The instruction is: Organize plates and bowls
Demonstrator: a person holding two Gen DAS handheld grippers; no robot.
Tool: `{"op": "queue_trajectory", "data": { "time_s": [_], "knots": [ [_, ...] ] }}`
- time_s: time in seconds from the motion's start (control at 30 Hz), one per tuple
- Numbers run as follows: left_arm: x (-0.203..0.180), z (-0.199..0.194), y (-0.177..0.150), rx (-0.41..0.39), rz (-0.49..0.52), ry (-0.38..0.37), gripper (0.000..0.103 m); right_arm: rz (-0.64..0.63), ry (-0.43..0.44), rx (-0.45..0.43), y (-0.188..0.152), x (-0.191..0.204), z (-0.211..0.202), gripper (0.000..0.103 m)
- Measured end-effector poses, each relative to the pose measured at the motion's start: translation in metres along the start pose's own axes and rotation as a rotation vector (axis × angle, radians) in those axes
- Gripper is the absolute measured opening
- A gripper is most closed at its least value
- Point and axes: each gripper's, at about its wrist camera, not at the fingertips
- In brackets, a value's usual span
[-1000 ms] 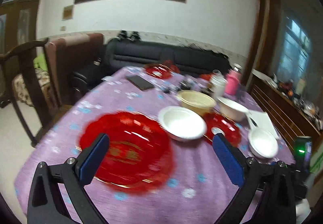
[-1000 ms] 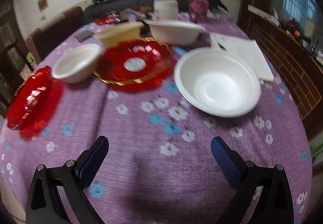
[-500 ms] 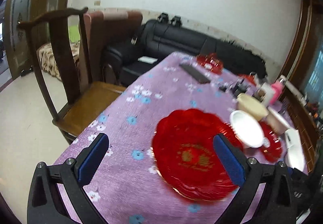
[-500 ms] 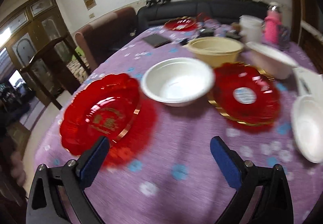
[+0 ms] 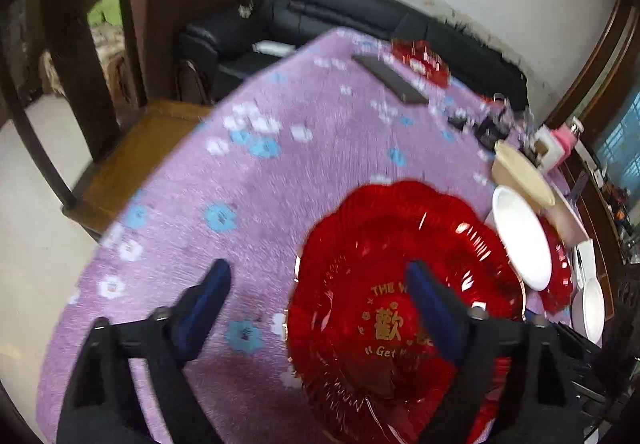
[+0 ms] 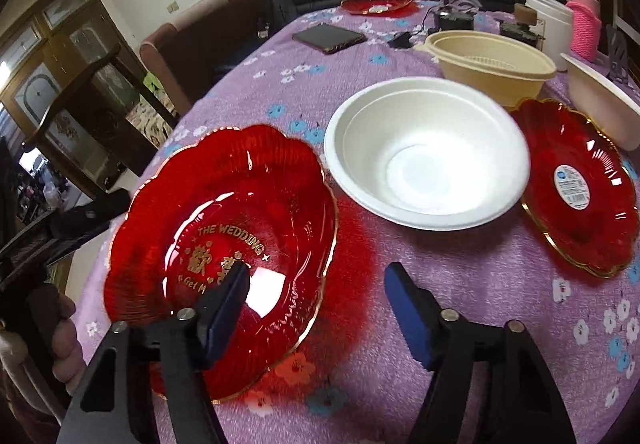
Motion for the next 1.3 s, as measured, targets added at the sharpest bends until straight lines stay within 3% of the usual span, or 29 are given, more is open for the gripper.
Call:
{"op": "queue_trajectory", "data": {
  "time_s": [0.07, 0.1, 0.13, 0.27, 0.6, 1.03, 1.3],
  "knots": [
    [0.002, 0.014, -0.002, 0.064, -0.005, -0.017, 0.043, 0.003, 0.002, 0.021, -0.002, 0.0, 0.006, 0.058],
    [0.002, 0.022, -0.005, 0.098, -0.006, -0.027, 0.035, 0.008, 0.008, 0.034, -0.003, 0.0, 0.01, 0.052],
    [0.003, 0.024, -0.007, 0.104, -0.005, -0.017, 0.03, 0.012, 0.012, 0.042, -0.004, 0.001, 0.012, 0.044],
    [0.005, 0.026, -0.011, 0.097, -0.009, -0.012, 0.021, 0.003, 0.017, 0.042, -0.004, 0.005, 0.016, 0.032],
    [0.009, 0.018, -0.014, 0.062, -0.016, 0.013, 0.016, -0.034, -0.019, 0.011, -0.006, 0.014, 0.015, 0.023],
    [0.016, -0.02, -0.021, -0.033, -0.014, 0.039, 0.016, -0.109, -0.003, -0.034, -0.017, 0.037, -0.002, 0.023],
    [0.036, -0.029, -0.037, -0.037, -0.045, 0.046, 0.016, -0.143, 0.011, -0.032, -0.031, 0.055, -0.003, 0.023]
  ]
}}
Point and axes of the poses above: each gripper's, at about its wrist camera, not at the fingertips, and z roughly the way its jaws point, x to its left, y to its top, and after that the axes turned 1 degree about -y, right-handed
